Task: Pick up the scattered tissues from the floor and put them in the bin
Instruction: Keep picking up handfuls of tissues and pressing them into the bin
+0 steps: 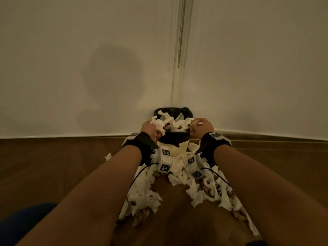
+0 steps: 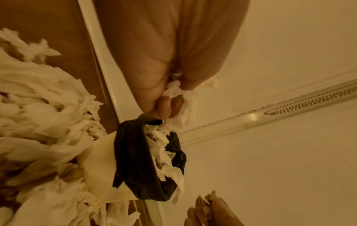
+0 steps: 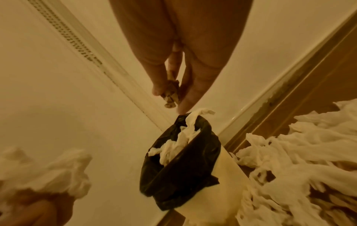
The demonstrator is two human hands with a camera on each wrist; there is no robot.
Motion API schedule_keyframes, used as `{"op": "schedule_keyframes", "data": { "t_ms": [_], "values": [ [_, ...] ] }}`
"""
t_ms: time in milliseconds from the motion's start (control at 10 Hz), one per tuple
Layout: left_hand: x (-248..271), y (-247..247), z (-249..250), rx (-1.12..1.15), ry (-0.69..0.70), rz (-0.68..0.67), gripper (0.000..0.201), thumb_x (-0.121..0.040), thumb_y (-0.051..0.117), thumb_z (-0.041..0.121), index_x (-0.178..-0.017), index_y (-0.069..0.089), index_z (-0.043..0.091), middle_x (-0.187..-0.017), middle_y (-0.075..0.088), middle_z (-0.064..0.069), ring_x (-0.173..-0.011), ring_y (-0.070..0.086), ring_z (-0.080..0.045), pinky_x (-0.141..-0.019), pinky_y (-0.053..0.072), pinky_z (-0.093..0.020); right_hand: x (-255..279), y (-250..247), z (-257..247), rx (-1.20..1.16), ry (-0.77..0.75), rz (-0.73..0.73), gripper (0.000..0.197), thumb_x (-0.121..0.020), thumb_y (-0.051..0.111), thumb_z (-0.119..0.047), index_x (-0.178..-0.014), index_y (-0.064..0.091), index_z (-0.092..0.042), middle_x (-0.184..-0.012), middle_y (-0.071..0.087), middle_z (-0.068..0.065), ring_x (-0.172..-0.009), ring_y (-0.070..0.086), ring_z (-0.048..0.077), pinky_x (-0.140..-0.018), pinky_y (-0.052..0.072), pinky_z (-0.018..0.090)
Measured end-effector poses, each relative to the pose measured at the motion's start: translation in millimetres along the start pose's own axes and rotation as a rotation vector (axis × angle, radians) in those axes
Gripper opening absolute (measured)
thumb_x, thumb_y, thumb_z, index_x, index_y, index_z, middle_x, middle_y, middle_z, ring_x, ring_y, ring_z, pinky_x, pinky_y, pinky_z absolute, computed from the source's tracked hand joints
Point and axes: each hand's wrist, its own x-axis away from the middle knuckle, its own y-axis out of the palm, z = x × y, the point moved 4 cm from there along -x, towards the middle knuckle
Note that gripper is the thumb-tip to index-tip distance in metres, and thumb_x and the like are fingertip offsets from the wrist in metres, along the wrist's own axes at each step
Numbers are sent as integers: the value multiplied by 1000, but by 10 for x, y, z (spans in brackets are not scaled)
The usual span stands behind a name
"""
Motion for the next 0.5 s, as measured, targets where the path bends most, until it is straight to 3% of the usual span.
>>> {"op": "schedule_keyframes", "data": {
  "t_ms": [100,200,300,400,500],
  "values": [
    [-206,206,66,30,-11,19,41,-99,33,10,-138,40,2,-66,35,-5,-51,31,-13,-34,28,-16,-305,-124,174,-73,71,118,29,-89,56,-12,-118,56,-9,-116,63,11,-103,60,27,-87,48,30],
    [-527,311,12,1,-8,31,34,-99,36,21,-128,50,10,-85,46,-7,-54,34,-13,-31,26,-13,-583,-197,472,-100,183,140,33,-90,57,-15,-122,57,-6,-121,62,12,-110,59,28,-87,48,31],
    [-849,400,-50,-214,31,28,37,-99,38,21,-132,48,6,-124,51,-15,-73,52,-22,-49,41,-22,-793,-181,730,-36,261,66,35,-93,53,-18,-126,55,-5,-126,59,14,-113,59,28,-70,49,22],
    [-1130,421,-139,-452,116,72,40,-102,33,20,-137,43,4,-140,45,-17,-123,48,-30,-101,41,-38,-1019,-136,840,-17,284,39,36,-94,52,-19,-128,54,-6,-129,57,13,-116,58,26,-62,49,15],
    [-1268,391,-175,-690,188,118,41,-102,24,15,-140,38,7,-143,40,-17,-129,41,-31,-106,31,-31,-1263,-2,813,358,166,-131,41,-92,55,-32,-127,53,-11,-129,56,11,-118,54,29,-92,48,29]
  ]
}}
